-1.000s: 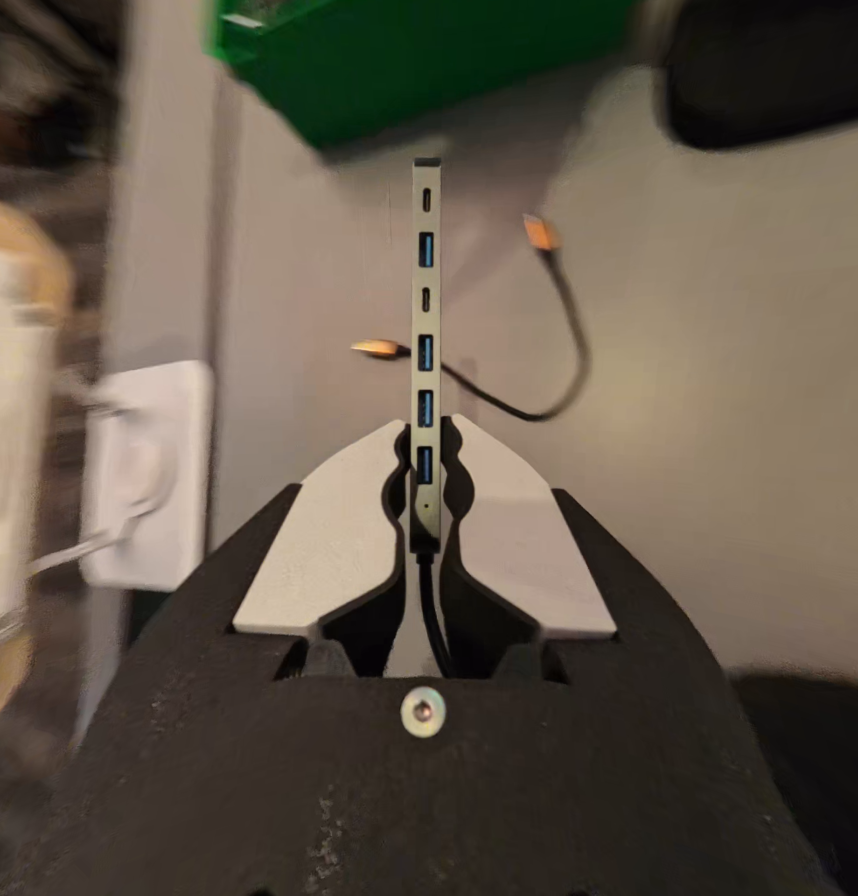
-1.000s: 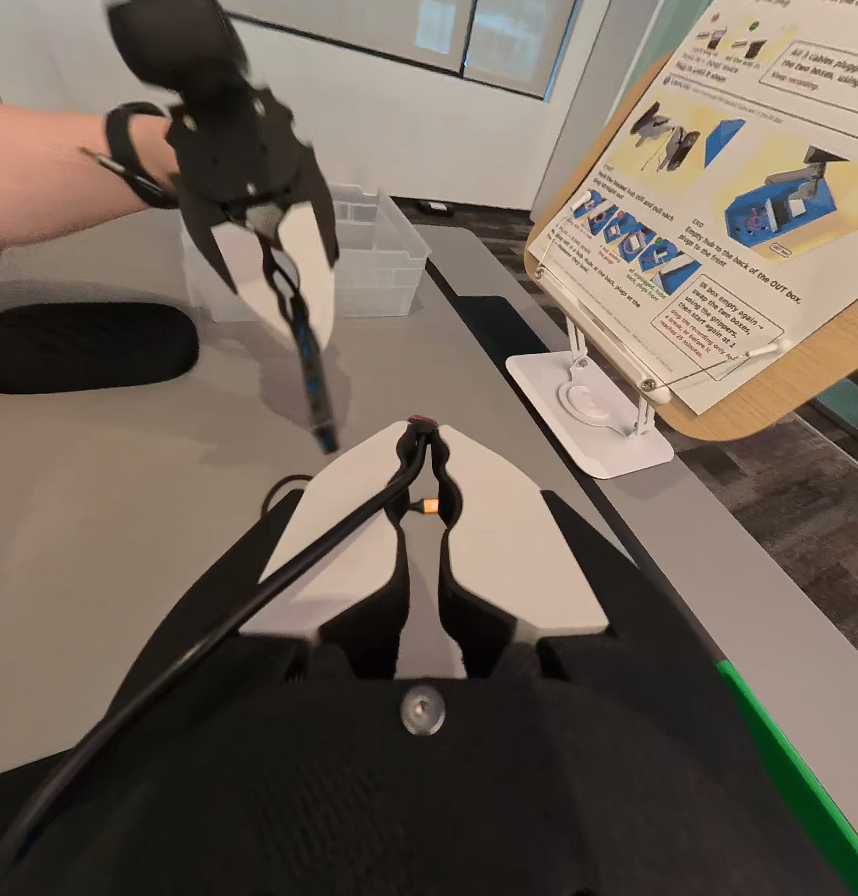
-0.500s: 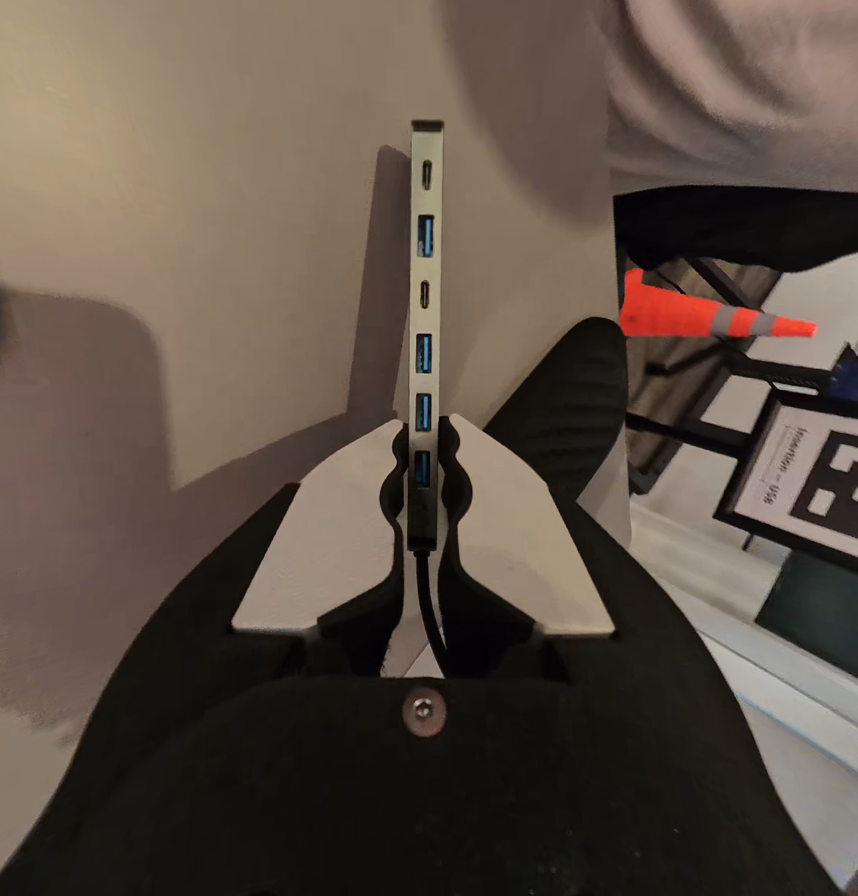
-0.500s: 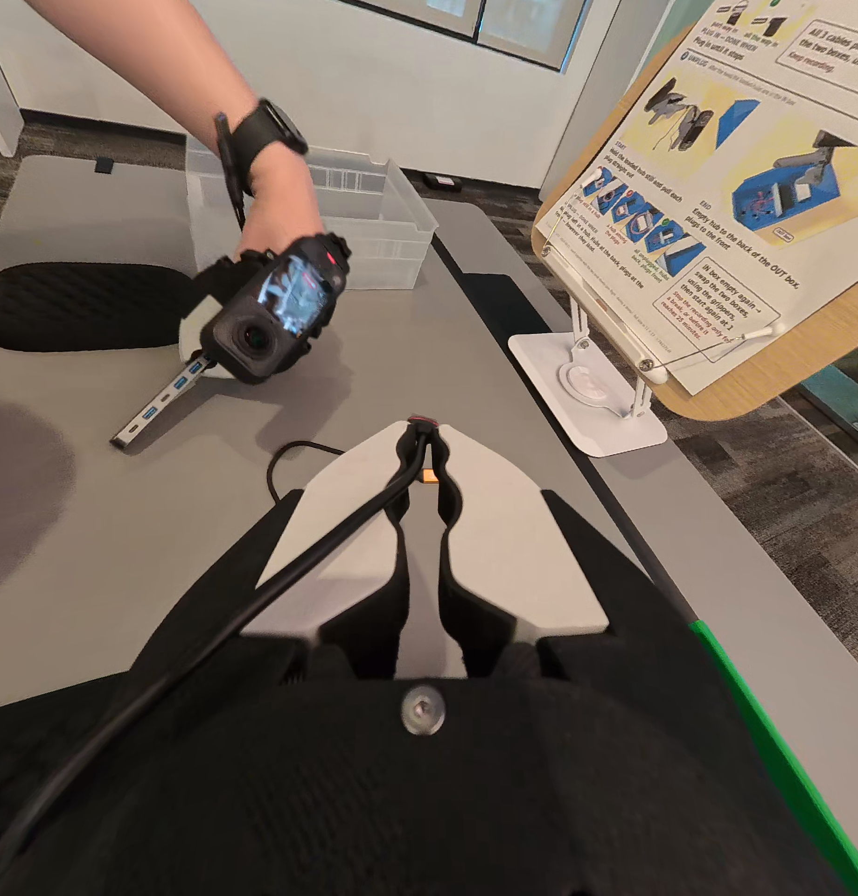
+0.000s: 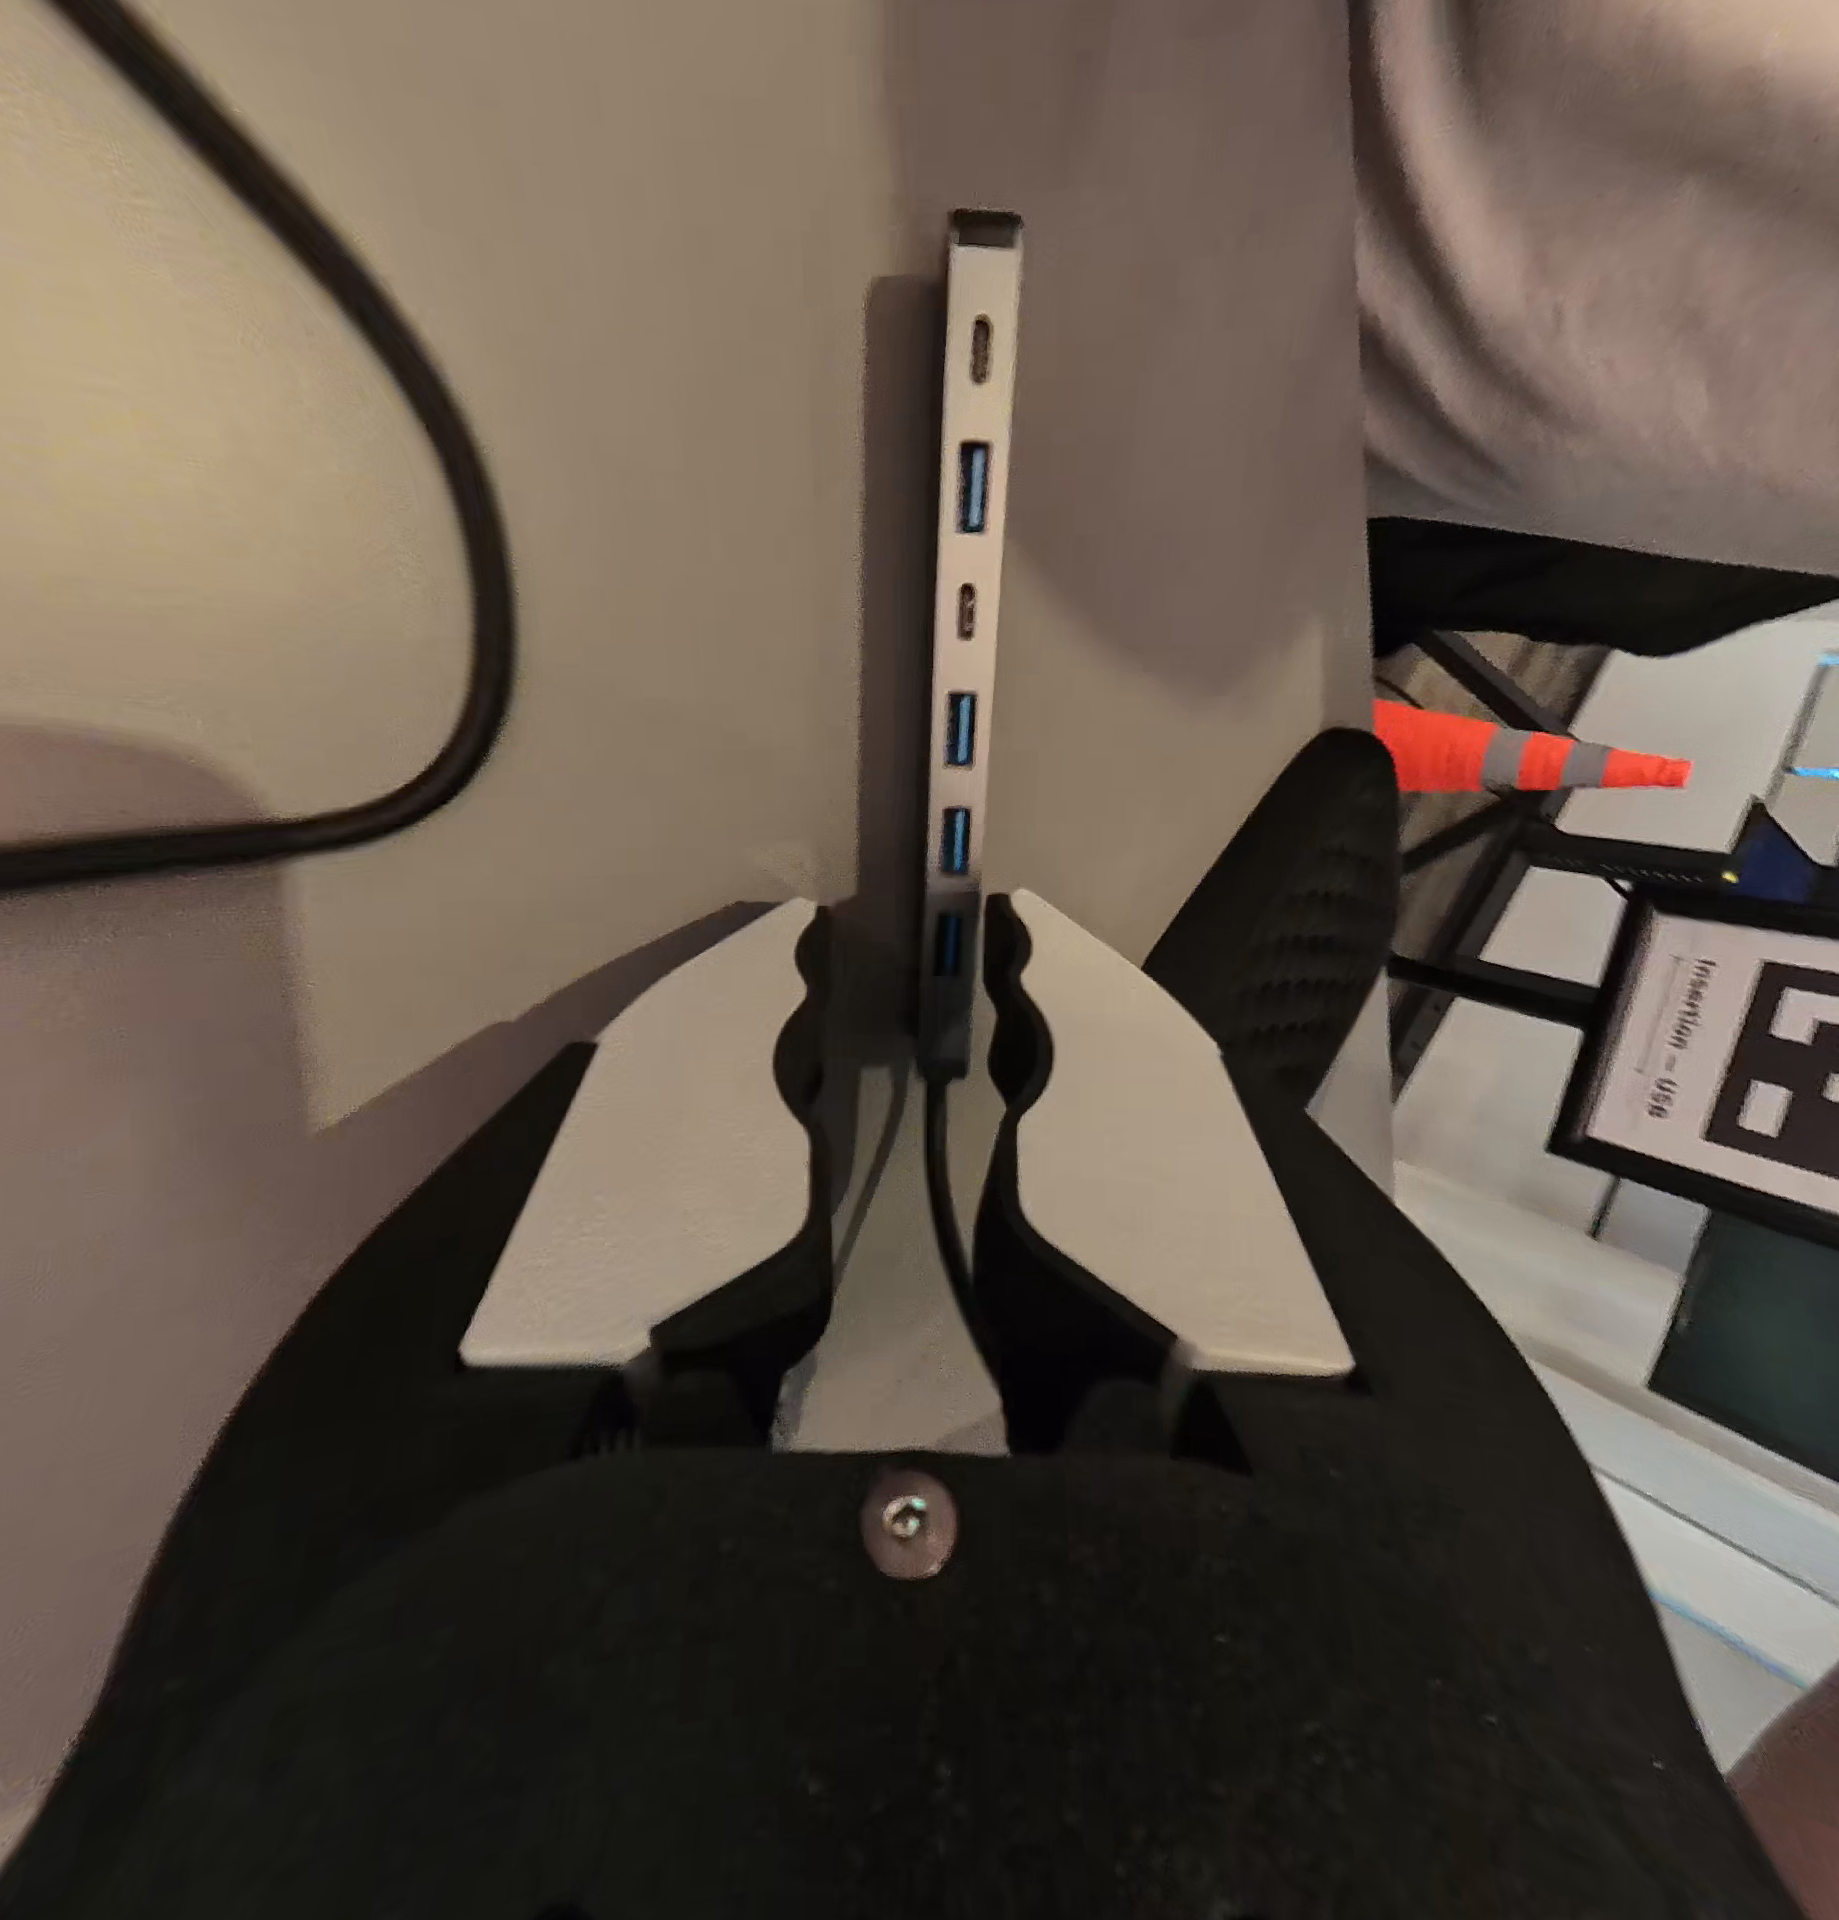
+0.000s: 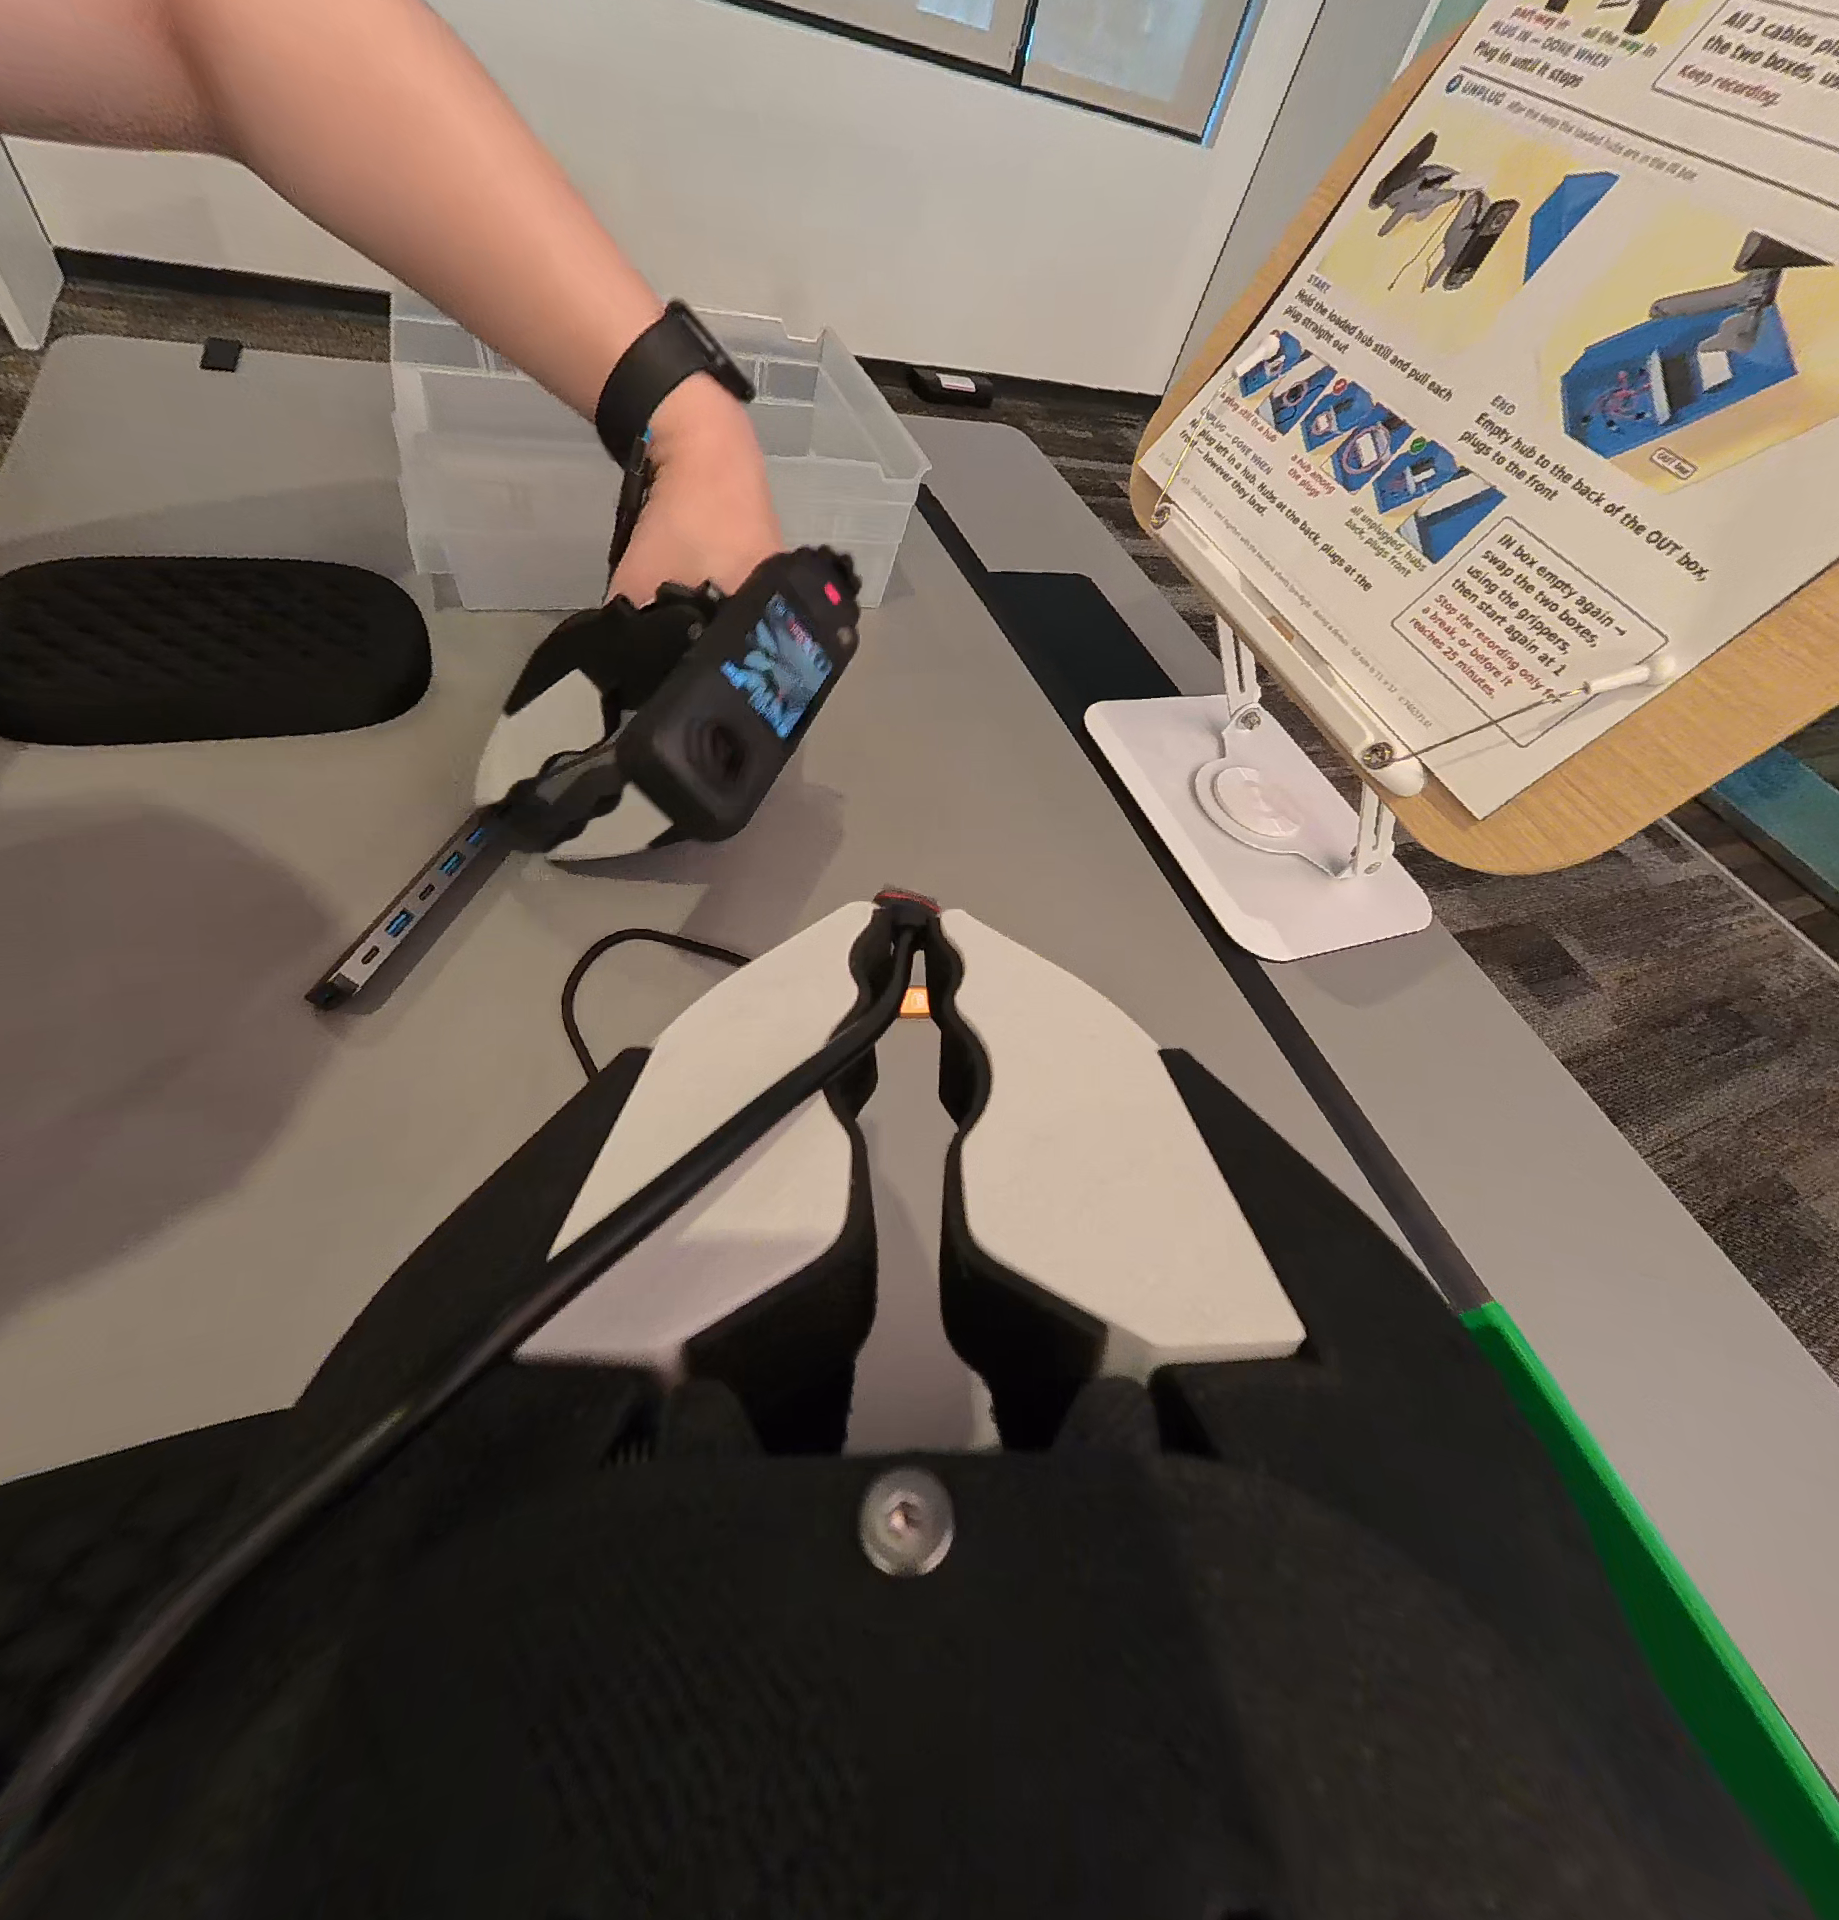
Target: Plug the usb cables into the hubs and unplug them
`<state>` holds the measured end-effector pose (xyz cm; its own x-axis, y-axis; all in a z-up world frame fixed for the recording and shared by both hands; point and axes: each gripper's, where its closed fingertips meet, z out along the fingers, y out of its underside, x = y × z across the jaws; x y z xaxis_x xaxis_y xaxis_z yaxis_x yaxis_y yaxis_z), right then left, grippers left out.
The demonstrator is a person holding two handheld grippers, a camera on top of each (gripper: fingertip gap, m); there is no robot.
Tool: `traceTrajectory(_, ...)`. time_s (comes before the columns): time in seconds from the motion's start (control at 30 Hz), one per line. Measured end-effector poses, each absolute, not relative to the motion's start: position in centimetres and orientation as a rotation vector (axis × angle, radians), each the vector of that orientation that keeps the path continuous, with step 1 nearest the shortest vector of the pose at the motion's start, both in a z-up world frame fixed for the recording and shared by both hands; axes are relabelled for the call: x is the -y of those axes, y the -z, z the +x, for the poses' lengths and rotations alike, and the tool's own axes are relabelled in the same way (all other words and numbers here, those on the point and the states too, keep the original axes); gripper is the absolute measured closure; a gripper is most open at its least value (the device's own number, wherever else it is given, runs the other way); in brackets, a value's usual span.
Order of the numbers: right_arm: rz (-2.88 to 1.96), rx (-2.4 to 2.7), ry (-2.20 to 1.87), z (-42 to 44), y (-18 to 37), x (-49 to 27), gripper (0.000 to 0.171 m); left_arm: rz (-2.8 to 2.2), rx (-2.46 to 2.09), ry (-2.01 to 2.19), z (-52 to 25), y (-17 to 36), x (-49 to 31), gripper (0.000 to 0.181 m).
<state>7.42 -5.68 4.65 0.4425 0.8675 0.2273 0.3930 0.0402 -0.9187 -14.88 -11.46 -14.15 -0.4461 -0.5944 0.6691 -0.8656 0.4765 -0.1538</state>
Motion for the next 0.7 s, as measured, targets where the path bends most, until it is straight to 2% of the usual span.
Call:
traceTrajectory(0.17,-1.564,1.16,-0.498,7.5,-4.5,5.7,0.165,1.549,2.301,-0.635,-12.9,10.8,5.4,0.15)
traceTrajectory(0.33,-1.528,1.129,-0.477,8.3,-5.6,6.1,0.165,2.297,2.365,-1.023,-10.0,-0.2,-2.4,0.148)
traceTrajectory(0.43,-1.508,1.112,-0.45,8.9,-6.3,6.5,0.165,2.697,2.191,-1.349,-11.6,-5.4,-1.4,0.145)
traceTrajectory(0.5,-1.487,1.107,-0.447,9.0,-6.8,6.9,0.165,2.957,2.008,-1.301,-13.0,-4.2,2.0,0.138)
traceTrajectory(0.57,-1.465,1.113,-0.445,8.8,-7.1,7.1,0.165,3.265,1.72,-1.034,-14.5,0.1,5.9,0.122)
traceTrajectory(0.6,-1.456,1.119,-0.445,8.7,-7.3,7.2,0.165,3.411,1.514,-0.934,-14.8,2.3,7.8,0.121)
traceTrajectory(0.67,-1.441,1.127,-0.456,8.3,-7.4,7.3,0.165,3.603,1.145,-0.994,-14.0,5.4,11.1,0.12)
traceTrajectory(0.7,-1.436,1.131,-0.465,8.1,-7.4,7.5,0.165,3.69,0.984,-1.023,-13.8,6.3,11.9,0.11)
